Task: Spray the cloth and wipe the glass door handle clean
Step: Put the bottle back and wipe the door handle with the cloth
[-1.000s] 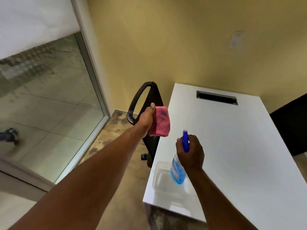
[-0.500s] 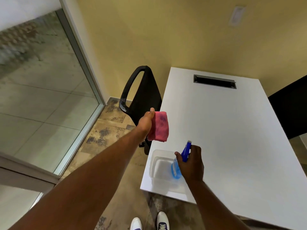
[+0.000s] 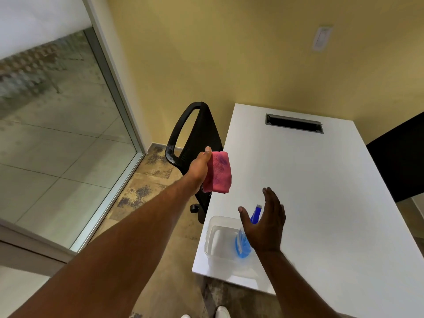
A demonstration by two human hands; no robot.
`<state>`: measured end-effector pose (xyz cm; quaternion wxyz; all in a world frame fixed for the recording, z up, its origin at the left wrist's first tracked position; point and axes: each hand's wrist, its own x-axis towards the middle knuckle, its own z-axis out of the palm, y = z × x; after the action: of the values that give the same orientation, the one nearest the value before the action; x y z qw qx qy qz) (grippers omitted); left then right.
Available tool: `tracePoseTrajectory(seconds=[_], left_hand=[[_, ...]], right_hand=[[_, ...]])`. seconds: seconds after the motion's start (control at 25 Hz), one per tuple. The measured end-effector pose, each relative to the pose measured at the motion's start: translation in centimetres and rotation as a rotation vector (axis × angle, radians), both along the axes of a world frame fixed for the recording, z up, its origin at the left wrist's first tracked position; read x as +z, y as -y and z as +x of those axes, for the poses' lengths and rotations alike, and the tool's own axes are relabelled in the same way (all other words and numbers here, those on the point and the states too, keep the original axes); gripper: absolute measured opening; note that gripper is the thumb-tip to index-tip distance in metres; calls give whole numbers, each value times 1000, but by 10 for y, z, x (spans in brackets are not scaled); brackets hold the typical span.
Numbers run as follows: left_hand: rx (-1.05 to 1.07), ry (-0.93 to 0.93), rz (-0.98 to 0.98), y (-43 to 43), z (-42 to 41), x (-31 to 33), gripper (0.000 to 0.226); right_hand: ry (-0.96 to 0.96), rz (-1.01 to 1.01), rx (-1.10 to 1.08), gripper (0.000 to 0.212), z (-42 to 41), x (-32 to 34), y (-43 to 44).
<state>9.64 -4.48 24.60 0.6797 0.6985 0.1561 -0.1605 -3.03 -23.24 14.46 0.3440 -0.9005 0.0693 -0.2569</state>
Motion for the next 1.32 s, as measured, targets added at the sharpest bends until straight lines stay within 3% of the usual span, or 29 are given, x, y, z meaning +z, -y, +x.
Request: tracePoseTrajectory(seconds=[0.2,0.64,0.88,1.12,1.32], left_hand=[[12,54,-33,-2,0,23,57],[180,263,-94,-39,-15,116,64],[290,451,-52,-85,-34,154,67],[229,662,79,-146,-71,194,39],[367,694,158,-212,-98,209,56]], right_hand=[[157,151,125,56,44,57,-31],[119,355,482,65,99,144,-100],[110,492,694,59,116,203,-150],[77,594,909,39,117,246,-214],[74,652,1029,36,111,268,-283]])
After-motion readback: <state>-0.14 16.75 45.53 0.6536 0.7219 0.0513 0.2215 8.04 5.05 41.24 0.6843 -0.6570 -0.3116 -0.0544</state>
